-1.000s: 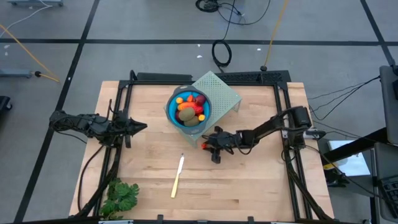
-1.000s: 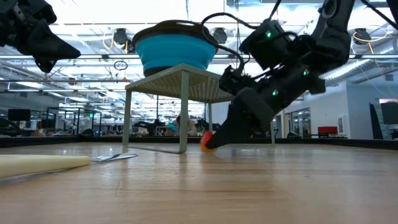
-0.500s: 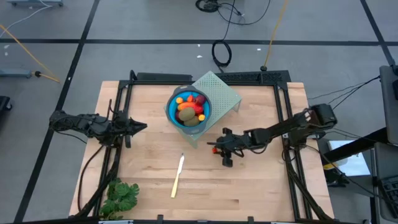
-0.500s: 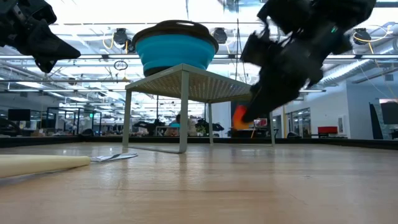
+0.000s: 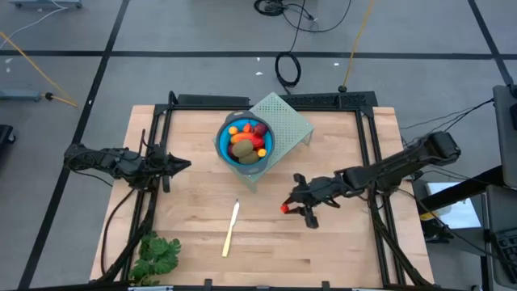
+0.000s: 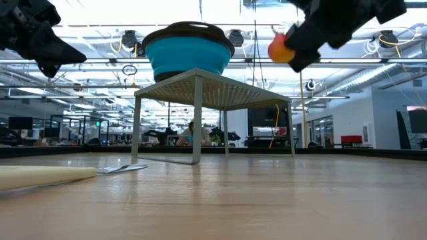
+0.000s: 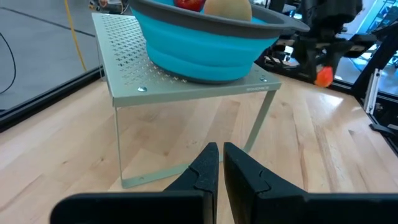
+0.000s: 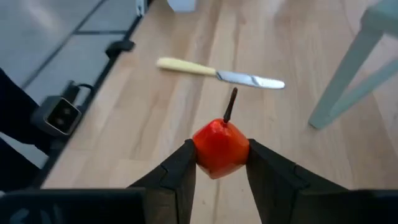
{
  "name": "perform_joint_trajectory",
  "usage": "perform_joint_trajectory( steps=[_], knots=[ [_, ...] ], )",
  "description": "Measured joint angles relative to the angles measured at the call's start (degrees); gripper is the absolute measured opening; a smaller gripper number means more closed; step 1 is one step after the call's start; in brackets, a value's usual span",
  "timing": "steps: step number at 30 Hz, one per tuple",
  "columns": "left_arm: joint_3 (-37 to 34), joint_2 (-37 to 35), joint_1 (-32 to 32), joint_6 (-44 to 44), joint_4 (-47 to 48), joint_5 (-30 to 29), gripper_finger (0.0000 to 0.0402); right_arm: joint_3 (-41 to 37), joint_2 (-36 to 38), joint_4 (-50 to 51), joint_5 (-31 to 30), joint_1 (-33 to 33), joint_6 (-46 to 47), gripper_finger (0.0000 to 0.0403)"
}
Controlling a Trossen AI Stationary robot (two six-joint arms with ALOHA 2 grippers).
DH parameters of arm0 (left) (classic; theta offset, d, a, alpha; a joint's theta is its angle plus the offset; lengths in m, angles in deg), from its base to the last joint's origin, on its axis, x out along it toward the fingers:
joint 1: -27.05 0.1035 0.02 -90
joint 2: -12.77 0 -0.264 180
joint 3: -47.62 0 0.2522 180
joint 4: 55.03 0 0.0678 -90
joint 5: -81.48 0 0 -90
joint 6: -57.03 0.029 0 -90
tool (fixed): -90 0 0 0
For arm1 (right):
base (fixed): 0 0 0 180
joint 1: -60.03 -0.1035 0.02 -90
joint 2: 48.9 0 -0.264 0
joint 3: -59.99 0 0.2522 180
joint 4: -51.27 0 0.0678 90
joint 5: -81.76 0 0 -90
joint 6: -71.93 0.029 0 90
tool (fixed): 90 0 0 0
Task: Pick & Place Fruit
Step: Put the peach into the blue strainer bowl
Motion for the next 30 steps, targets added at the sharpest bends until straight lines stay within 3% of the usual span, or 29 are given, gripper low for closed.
perform_joint_trajectory(
  steps=[23,30],
  knots=[
    [0.0,0.0,0.0,-0.3,0.0,0.0,0.0024,0.0,3.4,-6.5,0.0,-0.7,2.8,0.0121],
    [0.0,0.0,0.0,-0.3,0.0,0.0,0.0024,0.0,3.4,-9.6,-2.8,-0.7,-9.6,0.0121]
  ],
)
